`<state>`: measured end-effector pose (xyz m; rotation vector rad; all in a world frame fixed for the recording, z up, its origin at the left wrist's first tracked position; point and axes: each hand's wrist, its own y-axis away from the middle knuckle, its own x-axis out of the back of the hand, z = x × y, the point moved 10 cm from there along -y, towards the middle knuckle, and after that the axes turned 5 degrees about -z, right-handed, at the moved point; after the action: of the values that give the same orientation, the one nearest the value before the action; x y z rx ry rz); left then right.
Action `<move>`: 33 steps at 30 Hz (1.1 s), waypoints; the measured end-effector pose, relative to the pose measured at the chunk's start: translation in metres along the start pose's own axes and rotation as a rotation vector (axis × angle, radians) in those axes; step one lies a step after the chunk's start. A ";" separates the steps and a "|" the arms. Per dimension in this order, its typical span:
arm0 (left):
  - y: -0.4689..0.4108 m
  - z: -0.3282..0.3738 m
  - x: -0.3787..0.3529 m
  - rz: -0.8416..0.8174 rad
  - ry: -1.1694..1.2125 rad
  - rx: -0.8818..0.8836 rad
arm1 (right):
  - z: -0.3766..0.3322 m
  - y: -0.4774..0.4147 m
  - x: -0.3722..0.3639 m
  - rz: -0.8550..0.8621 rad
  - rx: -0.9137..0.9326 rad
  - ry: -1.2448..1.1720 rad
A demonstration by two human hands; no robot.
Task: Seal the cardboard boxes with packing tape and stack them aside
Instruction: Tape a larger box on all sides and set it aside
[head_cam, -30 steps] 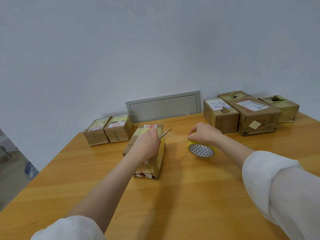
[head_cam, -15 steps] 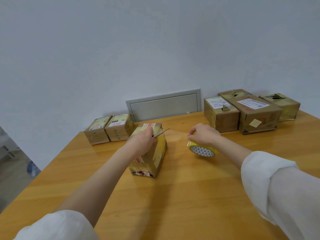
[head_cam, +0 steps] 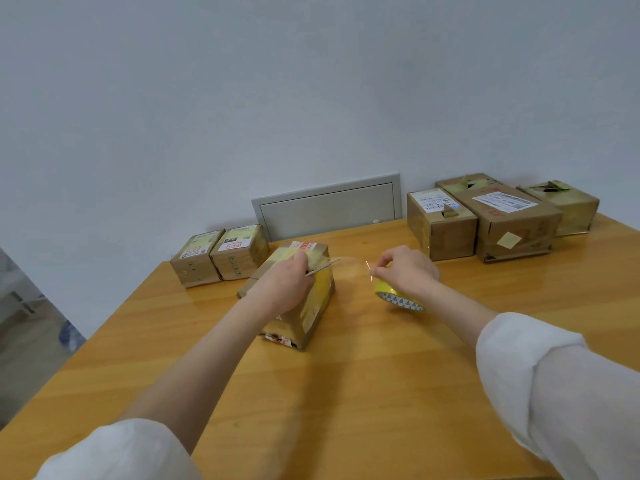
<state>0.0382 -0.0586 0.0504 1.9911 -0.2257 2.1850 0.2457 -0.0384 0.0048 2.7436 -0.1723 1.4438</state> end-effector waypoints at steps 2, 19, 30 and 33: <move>0.005 0.004 0.008 0.097 0.022 -0.012 | -0.003 0.002 -0.001 -0.003 0.007 0.031; 0.029 0.033 -0.035 0.135 0.244 0.110 | -0.010 0.003 -0.007 0.037 0.058 0.102; 0.005 0.024 -0.059 0.012 0.206 0.211 | -0.017 0.006 -0.008 0.083 0.095 0.165; 0.004 0.023 -0.061 -0.015 0.203 0.222 | -0.018 0.006 -0.009 0.085 0.096 0.184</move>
<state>0.0650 -0.0695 -0.0080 1.8464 0.0614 2.4750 0.2252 -0.0420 0.0073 2.6864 -0.2213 1.7605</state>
